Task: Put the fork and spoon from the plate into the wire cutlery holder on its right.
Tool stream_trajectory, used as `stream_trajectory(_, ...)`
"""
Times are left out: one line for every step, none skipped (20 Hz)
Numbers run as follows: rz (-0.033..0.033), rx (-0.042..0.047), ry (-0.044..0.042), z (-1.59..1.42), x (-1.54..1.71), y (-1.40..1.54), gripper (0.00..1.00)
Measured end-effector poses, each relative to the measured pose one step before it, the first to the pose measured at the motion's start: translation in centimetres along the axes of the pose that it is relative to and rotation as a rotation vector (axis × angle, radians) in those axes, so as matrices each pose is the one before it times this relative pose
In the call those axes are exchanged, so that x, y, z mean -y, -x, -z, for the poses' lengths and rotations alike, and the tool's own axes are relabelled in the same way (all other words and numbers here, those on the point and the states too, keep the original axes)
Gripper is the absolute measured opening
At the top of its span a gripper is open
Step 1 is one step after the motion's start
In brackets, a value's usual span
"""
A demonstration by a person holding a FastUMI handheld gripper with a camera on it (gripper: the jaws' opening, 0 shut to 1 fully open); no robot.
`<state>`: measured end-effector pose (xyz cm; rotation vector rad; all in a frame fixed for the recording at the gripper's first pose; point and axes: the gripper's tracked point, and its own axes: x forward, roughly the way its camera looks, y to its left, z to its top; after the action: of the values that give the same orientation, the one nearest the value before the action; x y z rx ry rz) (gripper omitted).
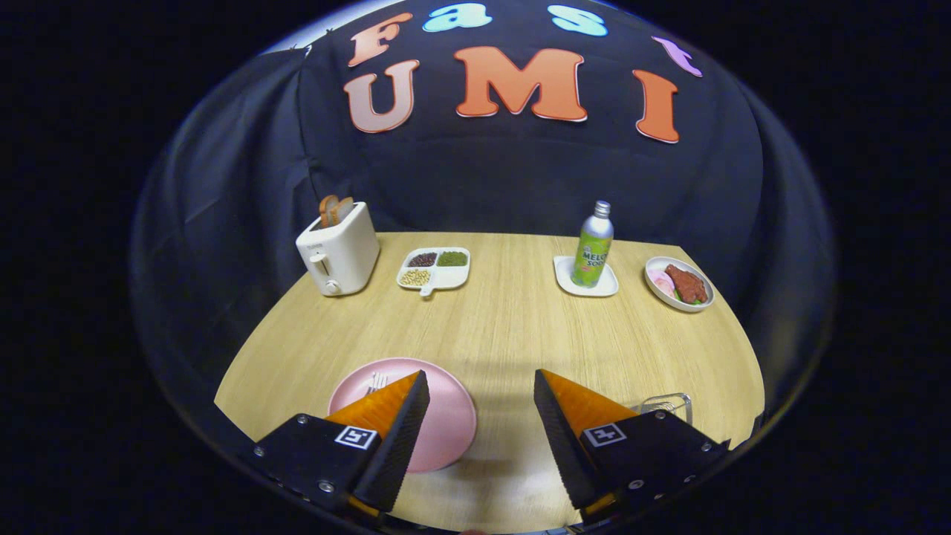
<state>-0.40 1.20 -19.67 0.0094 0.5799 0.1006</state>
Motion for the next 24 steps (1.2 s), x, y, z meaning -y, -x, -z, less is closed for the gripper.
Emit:
stream_trajectory(-0.00625,0.01569,0.00988,-0.347,-0.798,-0.169,0.85)
stream_trajectory(-0.00889,0.00977,0.00534,-0.08,-0.998,-0.33,0.86)
stream_trajectory(-0.0113,0.00556,0.0011,-0.004,-1.007,-0.302,0.86)
stream_trajectory(-0.00781,-0.01441,0.00491,0.549,-0.828,-0.469,0.86)
stream_trajectory(-0.00709,-0.01886,0.00331,0.682,-0.837,-0.214,0.85)
stream_trajectory(-0.00688,-0.01922,0.00056,0.585,-0.807,-0.4,0.85)
stream_trajectory(-0.00605,-0.02175,-0.00055,0.72,-0.842,-0.548,0.86)
stream_trajectory(-0.00862,-0.02615,-0.00105,0.77,-0.665,-0.398,0.85)
stream_trajectory(-0.00786,-0.01764,-0.00205,0.59,-0.764,-0.348,0.86)
stream_trajectory(-0.00848,-0.01181,0.00039,0.482,-0.727,-0.416,0.86)
stream_trajectory(-0.00542,-0.0163,0.00217,0.667,-0.585,-0.415,0.86)
stream_trajectory(-0.00387,-0.02272,0.00192,0.863,-0.478,-0.299,0.86)
stream_trajectory(-0.006,-0.01773,-0.00087,0.643,-0.609,-0.458,0.86)
stream_trajectory(-0.0058,-0.02986,-0.00178,0.832,-0.608,-0.526,0.86)
stream_trajectory(-0.01014,-0.03202,-0.00258,0.845,-0.686,-0.365,0.86)
stream_trajectory(-0.00707,-0.02895,-0.00204,0.694,-0.569,-0.448,0.86)
stream_trajectory(-0.01022,-0.02395,-0.00093,0.55,-0.597,-0.399,0.86)
stream_trajectory(-0.00273,-0.02208,0.00147,0.35,-0.438,-0.705,0.86)
stream_trajectory(0.00165,-0.02905,-0.00243,0.433,-0.271,-0.537,0.86)
stream_trajectory(-0.00334,-0.03452,-0.00745,0.518,-0.309,-0.546,0.85)
stream_trajectory(-0.00435,-0.02627,-0.00961,0.33,-0.239,-0.351,0.84)
stream_trajectory(0.00401,-0.02745,-0.00861,0.278,0.015,-0.33,0.83)
stream_trajectory(-0.00093,-0.02998,-0.01126,0.351,-0.096,-0.443,0.79)
stream_trajectory(0.00269,-0.02964,-0.01406,0.409,0.084,-0.22,0.77)
